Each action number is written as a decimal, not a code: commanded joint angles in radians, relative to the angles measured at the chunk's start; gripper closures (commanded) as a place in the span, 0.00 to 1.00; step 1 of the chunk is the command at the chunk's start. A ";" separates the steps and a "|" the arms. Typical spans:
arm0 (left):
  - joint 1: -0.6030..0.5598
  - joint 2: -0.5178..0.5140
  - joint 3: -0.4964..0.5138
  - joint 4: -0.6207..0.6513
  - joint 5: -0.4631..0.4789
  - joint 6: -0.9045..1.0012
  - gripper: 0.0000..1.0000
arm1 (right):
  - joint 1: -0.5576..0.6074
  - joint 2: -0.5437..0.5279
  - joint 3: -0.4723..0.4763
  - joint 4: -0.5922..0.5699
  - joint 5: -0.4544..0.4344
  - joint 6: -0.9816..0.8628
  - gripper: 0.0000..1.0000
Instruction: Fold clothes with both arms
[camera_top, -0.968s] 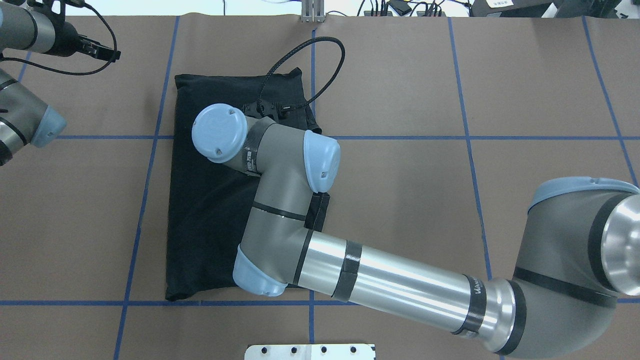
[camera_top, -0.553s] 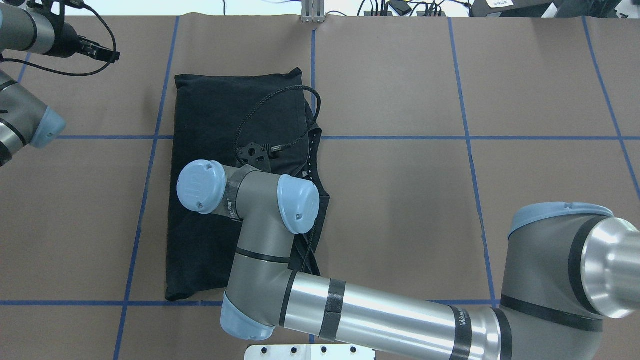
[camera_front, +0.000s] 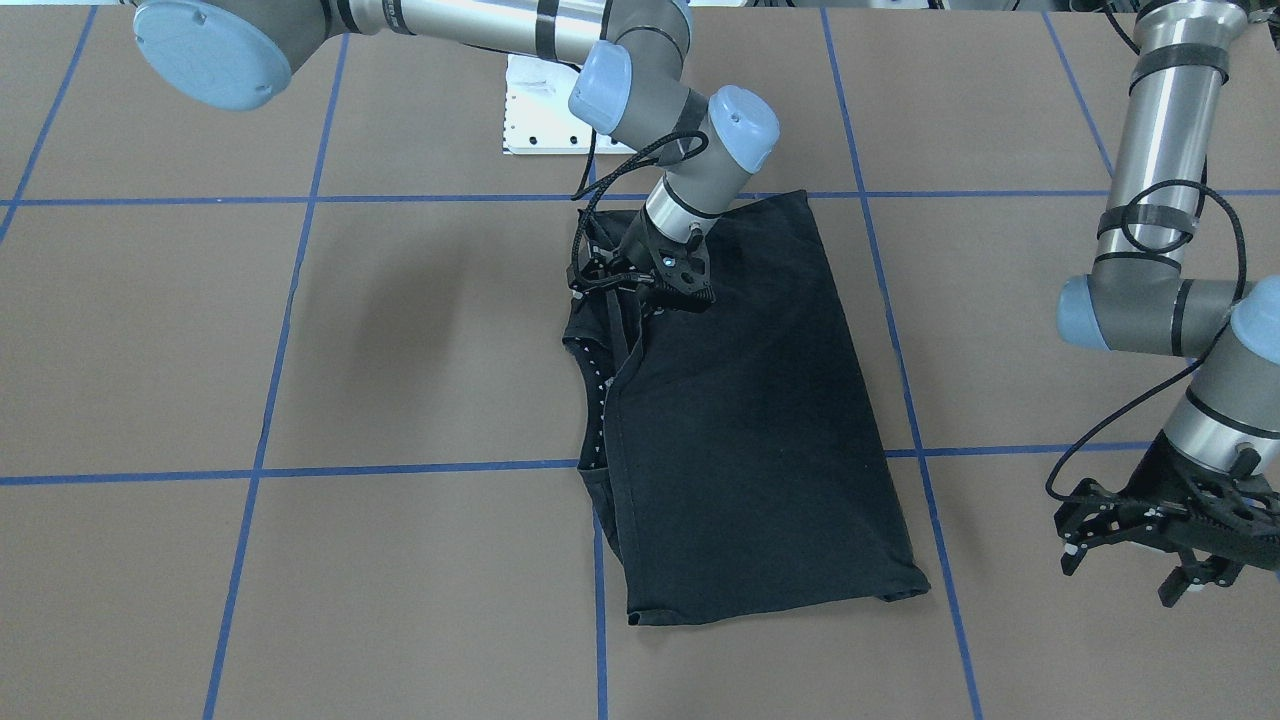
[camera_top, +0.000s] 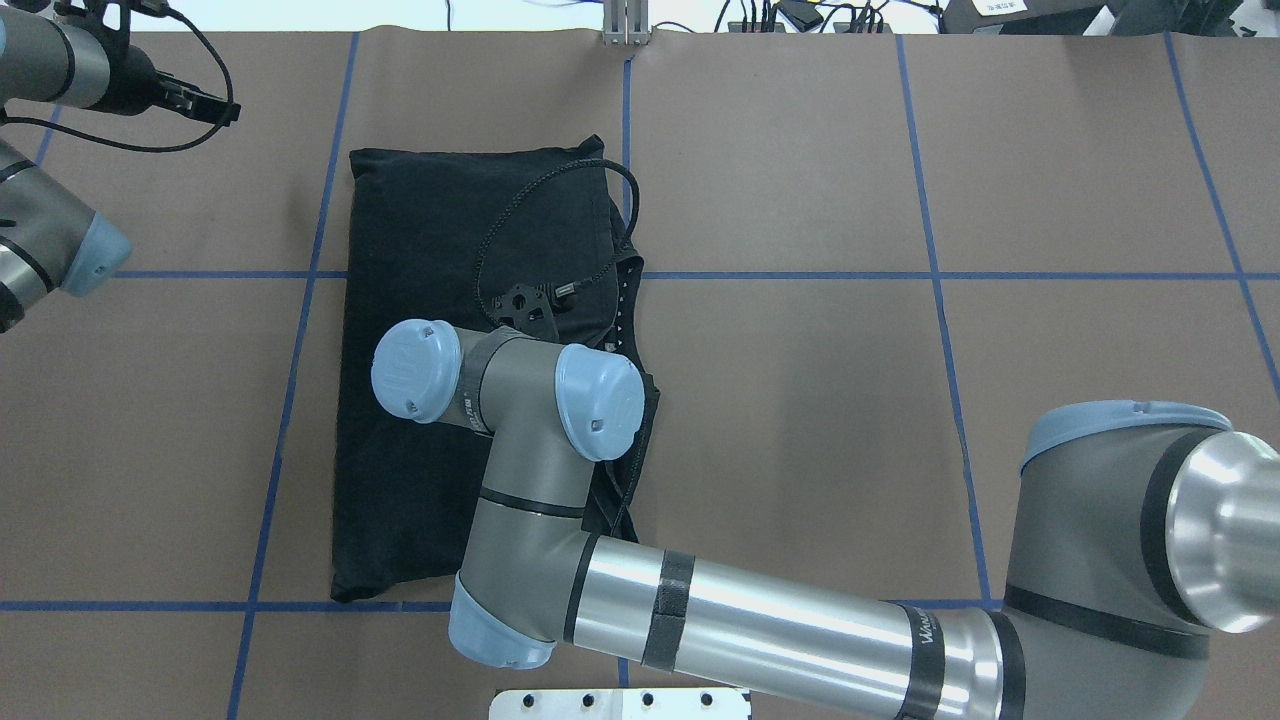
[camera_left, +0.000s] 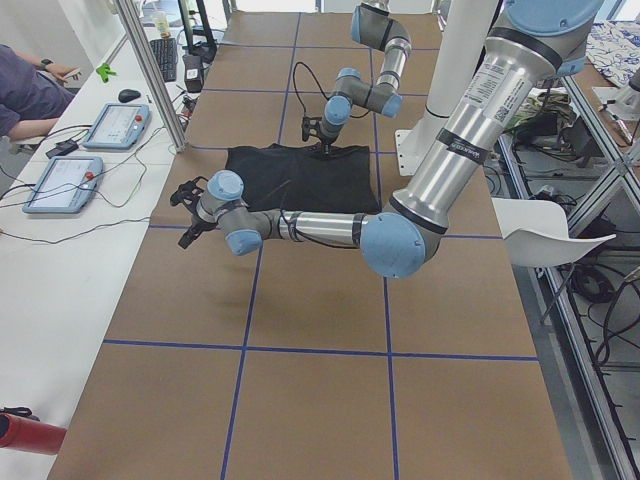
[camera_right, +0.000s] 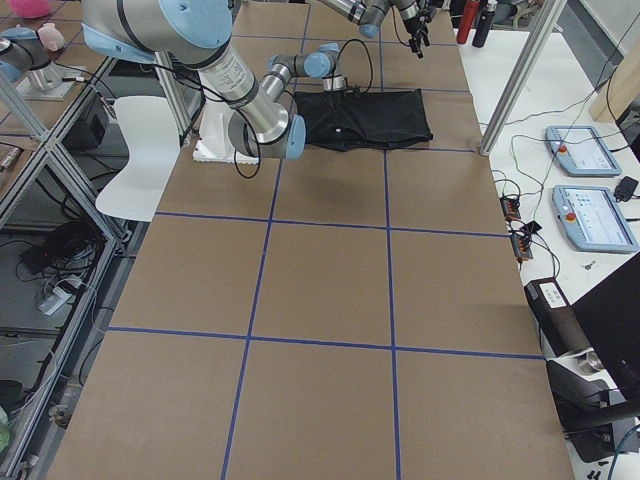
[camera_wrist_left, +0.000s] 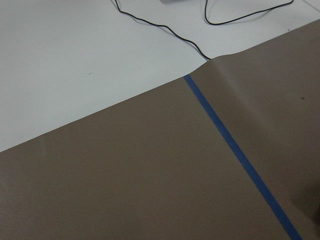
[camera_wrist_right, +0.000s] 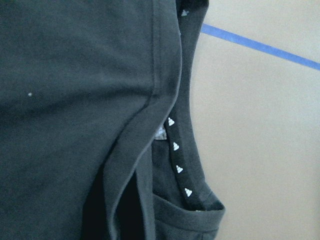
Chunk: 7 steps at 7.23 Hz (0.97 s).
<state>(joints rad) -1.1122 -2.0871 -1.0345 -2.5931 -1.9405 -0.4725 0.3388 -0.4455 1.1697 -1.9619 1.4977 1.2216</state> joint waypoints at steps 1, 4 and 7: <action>0.000 -0.001 0.001 0.001 0.000 0.000 0.00 | 0.012 -0.007 0.018 -0.063 0.001 -0.042 0.00; 0.000 -0.001 -0.002 -0.001 0.000 0.000 0.00 | 0.016 -0.144 0.170 -0.109 -0.022 -0.080 0.00; 0.000 -0.001 -0.006 -0.001 -0.002 -0.006 0.00 | 0.032 -0.170 0.377 -0.146 -0.001 -0.082 0.00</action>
<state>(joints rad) -1.1122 -2.0877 -1.0380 -2.5940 -1.9408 -0.4746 0.3627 -0.6134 1.4521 -2.0887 1.4862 1.1406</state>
